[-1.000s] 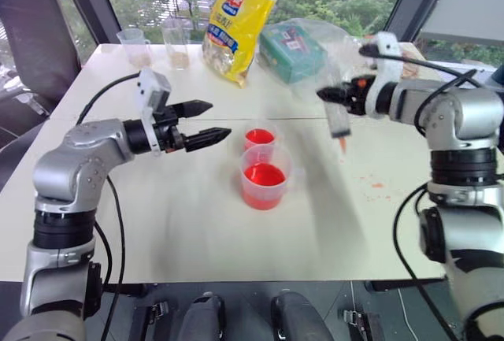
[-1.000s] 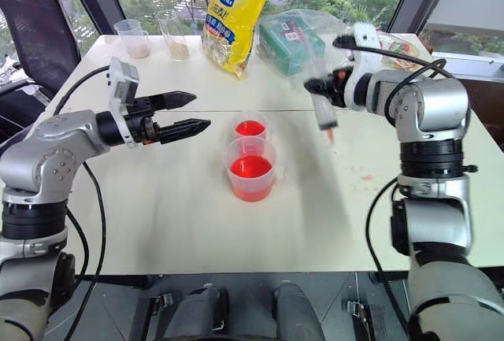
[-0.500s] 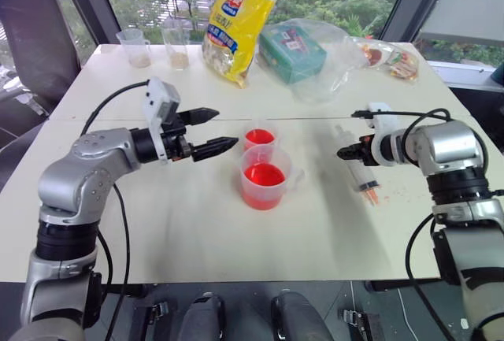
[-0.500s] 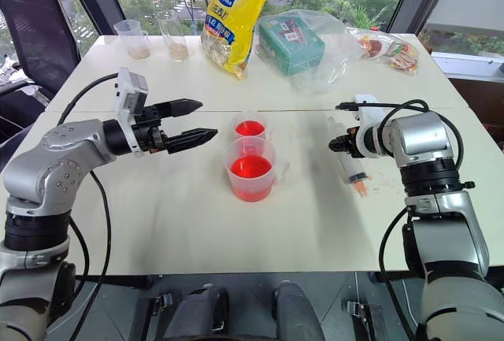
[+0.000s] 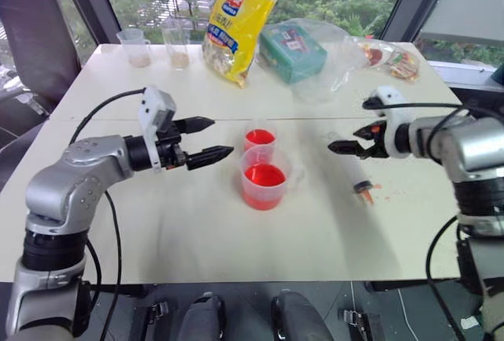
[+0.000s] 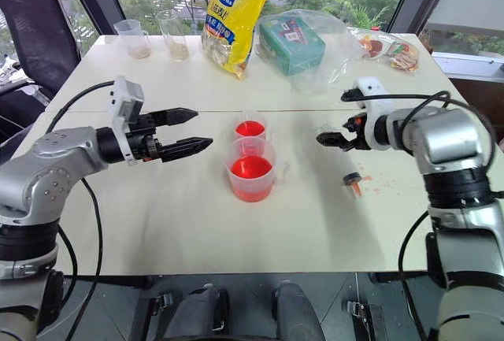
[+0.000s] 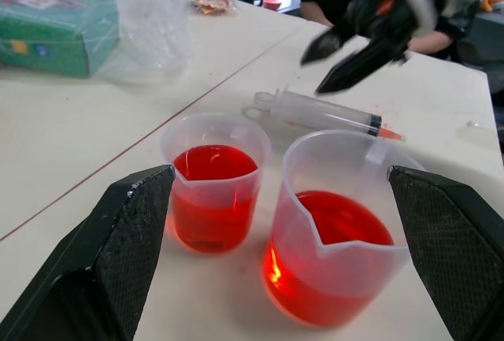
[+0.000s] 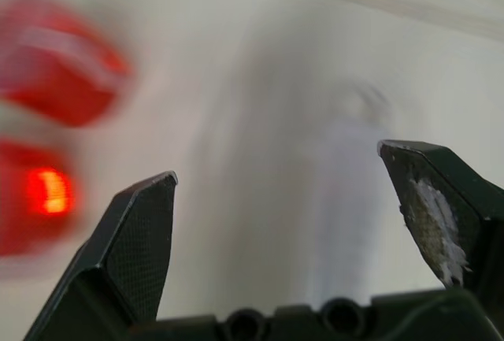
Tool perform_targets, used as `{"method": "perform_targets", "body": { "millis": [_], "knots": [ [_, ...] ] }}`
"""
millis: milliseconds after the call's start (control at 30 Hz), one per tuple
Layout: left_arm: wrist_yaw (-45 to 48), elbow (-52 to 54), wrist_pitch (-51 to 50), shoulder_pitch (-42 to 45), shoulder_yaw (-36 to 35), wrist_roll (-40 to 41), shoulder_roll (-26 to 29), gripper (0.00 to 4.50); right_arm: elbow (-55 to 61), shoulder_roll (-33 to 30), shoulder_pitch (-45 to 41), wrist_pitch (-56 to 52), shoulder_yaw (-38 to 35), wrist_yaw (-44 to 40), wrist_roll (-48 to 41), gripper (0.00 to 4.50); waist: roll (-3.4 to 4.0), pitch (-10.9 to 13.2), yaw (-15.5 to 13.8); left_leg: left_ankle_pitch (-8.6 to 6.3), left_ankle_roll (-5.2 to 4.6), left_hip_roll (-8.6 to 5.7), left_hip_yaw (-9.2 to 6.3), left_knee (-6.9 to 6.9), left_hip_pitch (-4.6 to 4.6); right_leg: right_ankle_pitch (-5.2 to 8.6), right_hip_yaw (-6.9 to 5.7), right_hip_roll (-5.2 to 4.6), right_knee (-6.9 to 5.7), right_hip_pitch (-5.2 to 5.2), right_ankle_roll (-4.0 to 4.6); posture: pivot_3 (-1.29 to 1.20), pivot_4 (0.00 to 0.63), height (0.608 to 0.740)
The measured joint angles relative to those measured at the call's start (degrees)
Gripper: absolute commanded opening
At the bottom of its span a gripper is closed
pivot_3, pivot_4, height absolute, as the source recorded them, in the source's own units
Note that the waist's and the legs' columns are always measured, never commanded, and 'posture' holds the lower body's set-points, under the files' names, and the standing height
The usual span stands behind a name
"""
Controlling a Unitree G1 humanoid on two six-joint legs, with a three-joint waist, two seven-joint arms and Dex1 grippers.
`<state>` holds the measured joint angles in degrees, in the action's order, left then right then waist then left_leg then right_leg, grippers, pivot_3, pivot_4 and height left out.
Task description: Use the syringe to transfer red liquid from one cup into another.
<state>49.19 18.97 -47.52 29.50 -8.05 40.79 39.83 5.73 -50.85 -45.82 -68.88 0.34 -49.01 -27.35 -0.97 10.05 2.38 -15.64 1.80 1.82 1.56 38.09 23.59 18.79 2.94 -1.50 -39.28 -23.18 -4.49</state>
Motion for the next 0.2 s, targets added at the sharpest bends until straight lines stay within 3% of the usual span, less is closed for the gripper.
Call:
{"method": "perform_targets", "body": {
  "millis": [200],
  "knots": [
    [-0.8, 3.8, -2.3, -2.9, -2.3, 3.5, 2.9, 4.50, 12.6, -6.4, 7.3, 1.7, -6.3, -7.5, -7.7, 4.46, -0.04, 0.0, -0.1, -0.03, -0.04, -0.01, -0.03, 0.06, -0.07, 0.00, -0.03, -0.05, 0.08, 0.18, 0.00, 0.00, 0.150, 0.740]
  ]
}}
